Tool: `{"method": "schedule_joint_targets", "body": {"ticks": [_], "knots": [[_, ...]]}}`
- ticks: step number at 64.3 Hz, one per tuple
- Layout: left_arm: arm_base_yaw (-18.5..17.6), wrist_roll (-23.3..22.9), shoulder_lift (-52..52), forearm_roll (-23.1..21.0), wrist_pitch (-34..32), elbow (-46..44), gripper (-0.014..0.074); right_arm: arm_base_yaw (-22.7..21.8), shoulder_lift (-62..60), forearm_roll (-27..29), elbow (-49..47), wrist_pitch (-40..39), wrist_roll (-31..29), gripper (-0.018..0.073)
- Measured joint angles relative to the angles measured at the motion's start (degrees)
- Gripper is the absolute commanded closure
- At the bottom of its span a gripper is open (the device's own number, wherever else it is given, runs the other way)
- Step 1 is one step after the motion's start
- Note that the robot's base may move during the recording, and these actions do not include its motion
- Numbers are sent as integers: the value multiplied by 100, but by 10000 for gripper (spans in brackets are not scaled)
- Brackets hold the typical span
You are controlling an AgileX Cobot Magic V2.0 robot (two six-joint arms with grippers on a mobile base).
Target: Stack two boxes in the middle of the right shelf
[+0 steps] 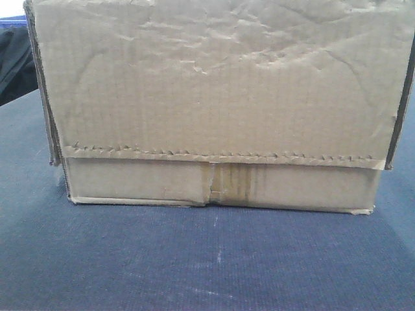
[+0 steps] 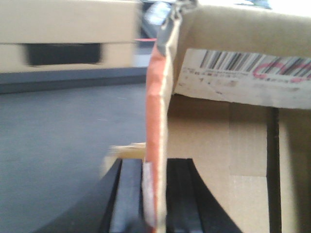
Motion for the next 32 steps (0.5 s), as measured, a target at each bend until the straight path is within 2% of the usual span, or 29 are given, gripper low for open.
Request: {"method": "schedule_joint_targets", "body": {"ticks": [7,14,19,32], "knots": [[-650,-324,308,236,-43,6,708,0,0,0,0,0,0,-10],[-1059,-536,703,406,-43,6,708,0,0,0,0,0,0,-10],[-1188,-618,993,486,-32,6,708,0,0,0,0,11,0,-10],[-1211,-822,1638,685,-32,6,708,0,0,35,0,11,0,-10]]}}
